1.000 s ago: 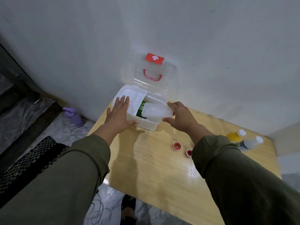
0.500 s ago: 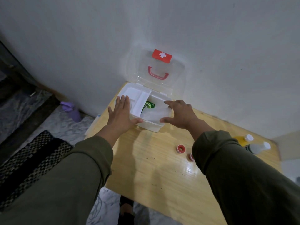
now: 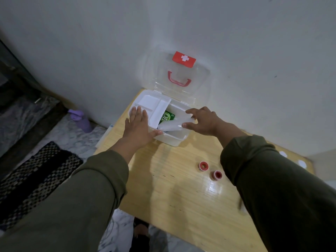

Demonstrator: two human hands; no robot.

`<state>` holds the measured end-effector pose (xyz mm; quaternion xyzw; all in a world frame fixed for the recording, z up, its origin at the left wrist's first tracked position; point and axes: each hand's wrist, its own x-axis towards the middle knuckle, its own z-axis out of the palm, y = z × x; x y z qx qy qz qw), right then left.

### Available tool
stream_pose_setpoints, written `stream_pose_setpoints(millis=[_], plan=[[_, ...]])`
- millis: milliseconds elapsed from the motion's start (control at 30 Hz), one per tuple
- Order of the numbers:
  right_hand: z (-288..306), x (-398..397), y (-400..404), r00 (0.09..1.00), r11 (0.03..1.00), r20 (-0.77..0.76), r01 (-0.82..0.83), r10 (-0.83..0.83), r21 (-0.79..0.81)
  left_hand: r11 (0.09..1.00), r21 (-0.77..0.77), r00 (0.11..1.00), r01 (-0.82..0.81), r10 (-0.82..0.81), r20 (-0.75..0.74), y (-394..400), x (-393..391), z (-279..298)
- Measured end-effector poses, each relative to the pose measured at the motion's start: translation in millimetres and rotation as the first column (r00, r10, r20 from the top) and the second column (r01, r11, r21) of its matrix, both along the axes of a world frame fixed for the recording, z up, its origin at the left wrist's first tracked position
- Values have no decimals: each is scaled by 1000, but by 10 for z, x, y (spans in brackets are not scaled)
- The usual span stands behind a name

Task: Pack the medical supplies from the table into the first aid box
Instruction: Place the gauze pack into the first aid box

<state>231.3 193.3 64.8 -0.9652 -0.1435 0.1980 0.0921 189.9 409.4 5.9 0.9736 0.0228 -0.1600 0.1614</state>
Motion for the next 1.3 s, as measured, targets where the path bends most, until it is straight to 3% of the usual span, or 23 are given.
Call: stream_pose_setpoints(millis=[333, 600, 767, 933, 1100, 1233, 1300], plan=[[-101, 45, 162, 999, 988, -7, -47, 46, -150, 1000, -17, 1000, -3, 3, -1, -14, 4, 9], [-380, -146, 292, 987, 996, 135, 88, -89, 13, 1000, 10, 1000, -5, 5, 0, -28, -18, -14], [-493, -87, 380, 977, 980, 89, 186, -193, 77, 1000, -4, 1000, -2, 2, 10, -22, -16, -20], [-457, -20, 428, 982, 982, -23, 187, -187, 7, 1000, 3, 1000, 2, -2, 5, -24, -2, -18], [-398, -44, 448, 964, 957, -92, 262, -251, 128, 1000, 12, 1000, 5, -5, -6, -12, -14, -22], [-352, -58, 494, 932, 892, 172, 233, -318, 387, 1000, 8, 1000, 0, 0, -9, -17, -1, -19], [-318, -59, 545, 906, 790, 231, 158, -354, 592, 1000, 5, 1000, -4, 4, -11, -20, 9, -19]])
